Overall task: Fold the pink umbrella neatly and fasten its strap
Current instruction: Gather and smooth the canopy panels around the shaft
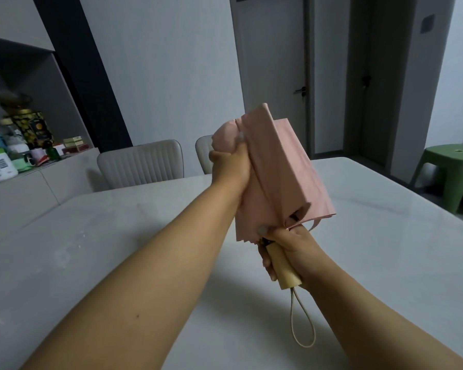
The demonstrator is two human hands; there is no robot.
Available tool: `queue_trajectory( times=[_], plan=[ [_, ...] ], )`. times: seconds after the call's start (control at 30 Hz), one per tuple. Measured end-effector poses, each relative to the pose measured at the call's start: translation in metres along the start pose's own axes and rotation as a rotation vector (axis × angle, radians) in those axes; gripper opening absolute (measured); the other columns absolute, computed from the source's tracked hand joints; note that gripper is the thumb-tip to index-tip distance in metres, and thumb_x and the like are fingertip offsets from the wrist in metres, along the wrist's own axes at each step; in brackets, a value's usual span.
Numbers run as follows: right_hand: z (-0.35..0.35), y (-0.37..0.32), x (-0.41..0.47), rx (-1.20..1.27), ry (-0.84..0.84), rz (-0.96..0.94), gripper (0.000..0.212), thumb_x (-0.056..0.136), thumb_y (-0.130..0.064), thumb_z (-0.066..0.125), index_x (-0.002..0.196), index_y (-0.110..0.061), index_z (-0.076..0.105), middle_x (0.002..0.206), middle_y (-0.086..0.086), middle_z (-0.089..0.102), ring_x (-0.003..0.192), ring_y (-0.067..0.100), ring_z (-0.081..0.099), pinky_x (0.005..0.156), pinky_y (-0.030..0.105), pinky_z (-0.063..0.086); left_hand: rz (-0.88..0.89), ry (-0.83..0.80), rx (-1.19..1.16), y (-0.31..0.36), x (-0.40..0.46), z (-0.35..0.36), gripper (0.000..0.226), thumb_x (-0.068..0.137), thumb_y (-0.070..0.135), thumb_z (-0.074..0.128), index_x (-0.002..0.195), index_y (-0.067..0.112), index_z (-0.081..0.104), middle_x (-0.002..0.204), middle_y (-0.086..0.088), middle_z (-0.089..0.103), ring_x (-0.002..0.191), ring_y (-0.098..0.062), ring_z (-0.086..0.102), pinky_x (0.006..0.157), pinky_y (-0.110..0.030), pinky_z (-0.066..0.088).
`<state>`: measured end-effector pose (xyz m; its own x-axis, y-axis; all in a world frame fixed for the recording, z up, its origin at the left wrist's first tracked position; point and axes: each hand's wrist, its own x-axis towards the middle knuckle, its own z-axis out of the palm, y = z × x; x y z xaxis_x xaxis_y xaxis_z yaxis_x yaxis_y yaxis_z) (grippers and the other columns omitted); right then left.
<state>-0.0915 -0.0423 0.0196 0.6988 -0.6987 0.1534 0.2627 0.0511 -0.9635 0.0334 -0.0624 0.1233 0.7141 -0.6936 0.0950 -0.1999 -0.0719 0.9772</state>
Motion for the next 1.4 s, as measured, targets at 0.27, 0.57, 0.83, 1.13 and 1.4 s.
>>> queue_trajectory(
  times=[0.27,0.57,0.83,1.13,1.4],
  plan=[
    [0.001,0.000,-0.002,0.086,-0.106,0.087,0.026,0.075,-0.023,0.058,0.079,0.003,0.059,0.055,0.017,0.052,0.036,0.023,0.048,0.041,0.024,0.042,-0.090,-0.417,-0.615,-0.022,0.002,-0.026,0.057,0.087,0.060,0.054,0.121,0.016,0.065,0.100,-0.010,0.075,0.094,-0.028,0.069,0.080,-0.041,0.055],
    [0.004,0.007,0.002,0.471,-0.287,0.127,0.043,0.073,0.000,0.054,0.114,0.010,0.059,0.115,0.036,0.060,0.104,0.047,0.064,0.079,0.048,0.058,-0.066,-0.456,-0.636,-0.029,0.006,-0.021,0.055,0.093,0.058,0.043,0.121,0.014,0.059,0.085,-0.007,0.072,0.078,-0.025,0.068,0.066,-0.034,0.055],
    [0.000,0.005,0.006,0.466,-0.213,0.144,0.042,0.058,-0.002,0.063,0.098,0.001,0.048,0.072,0.013,0.058,0.048,0.014,0.048,0.035,0.019,0.039,-0.149,-0.303,-0.441,-0.025,0.006,-0.026,0.064,0.082,0.069,0.053,0.118,0.018,0.066,0.105,-0.007,0.074,0.096,-0.024,0.070,0.083,-0.039,0.055],
    [-0.007,0.007,0.008,0.250,-0.067,0.123,0.042,0.064,0.005,0.057,0.106,0.007,0.049,0.070,0.020,0.054,0.048,0.020,0.049,0.037,0.024,0.040,0.380,-0.049,0.424,0.059,0.028,-0.044,0.053,0.097,0.051,0.040,0.112,0.006,0.064,0.121,-0.015,0.062,0.113,-0.032,0.056,0.094,-0.036,0.041],
    [-0.005,0.010,0.008,0.268,-0.102,0.185,0.031,0.062,0.002,0.059,0.092,0.007,0.055,0.063,0.016,0.057,0.045,0.017,0.049,0.036,0.021,0.040,0.318,-0.260,0.351,0.083,0.027,-0.055,0.044,0.079,0.050,0.063,0.109,0.018,0.068,0.095,0.004,0.060,0.089,-0.016,0.056,0.083,-0.032,0.038]
  ],
)
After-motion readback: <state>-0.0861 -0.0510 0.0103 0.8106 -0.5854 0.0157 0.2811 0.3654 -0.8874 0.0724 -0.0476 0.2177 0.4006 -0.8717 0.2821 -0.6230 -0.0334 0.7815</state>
